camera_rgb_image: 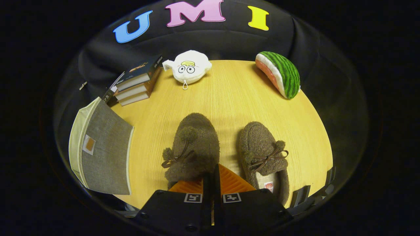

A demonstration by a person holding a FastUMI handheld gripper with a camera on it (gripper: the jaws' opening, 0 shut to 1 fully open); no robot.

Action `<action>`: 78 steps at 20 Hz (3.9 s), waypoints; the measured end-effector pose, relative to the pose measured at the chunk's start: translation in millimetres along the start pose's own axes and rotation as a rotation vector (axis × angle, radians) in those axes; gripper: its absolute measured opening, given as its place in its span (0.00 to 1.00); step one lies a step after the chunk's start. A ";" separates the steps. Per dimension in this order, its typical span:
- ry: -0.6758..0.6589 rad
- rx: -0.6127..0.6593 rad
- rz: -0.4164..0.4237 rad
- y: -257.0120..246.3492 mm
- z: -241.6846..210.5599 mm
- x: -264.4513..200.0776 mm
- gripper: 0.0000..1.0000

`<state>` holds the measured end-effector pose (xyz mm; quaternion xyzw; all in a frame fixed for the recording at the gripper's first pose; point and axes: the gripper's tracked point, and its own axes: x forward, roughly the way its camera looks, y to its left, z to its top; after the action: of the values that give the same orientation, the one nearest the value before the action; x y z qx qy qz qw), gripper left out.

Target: Open the storage box then place both shoes into the box .Put the left shoe in first, then the right shoe, with the right side of both shoes facing outward in a uniform manner.

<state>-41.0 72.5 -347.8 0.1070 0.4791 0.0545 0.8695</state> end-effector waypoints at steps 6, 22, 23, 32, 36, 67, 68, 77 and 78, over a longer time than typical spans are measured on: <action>-0.006 0.038 0.079 53.3 38.0 -51.8 0.08; 0.113 0.047 0.274 271.0 65.7 -95.7 0.08; 0.125 0.037 0.281 282.4 60.8 -94.2 0.08; 0.219 0.015 0.240 341.1 24.1 -60.9 0.08; 0.231 0.034 0.214 343.9 15.9 -53.7 0.09; 0.287 0.072 0.463 352.6 16.4 -101.4 0.99; 0.284 0.078 0.479 345.1 21.1 -108.8 0.99; 0.116 0.180 0.444 204.6 78.1 -130.5 0.98; 0.100 0.194 0.421 181.3 79.9 -130.1 0.99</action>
<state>-41.7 212.3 -156.4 0.2849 0.4918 0.1934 0.7998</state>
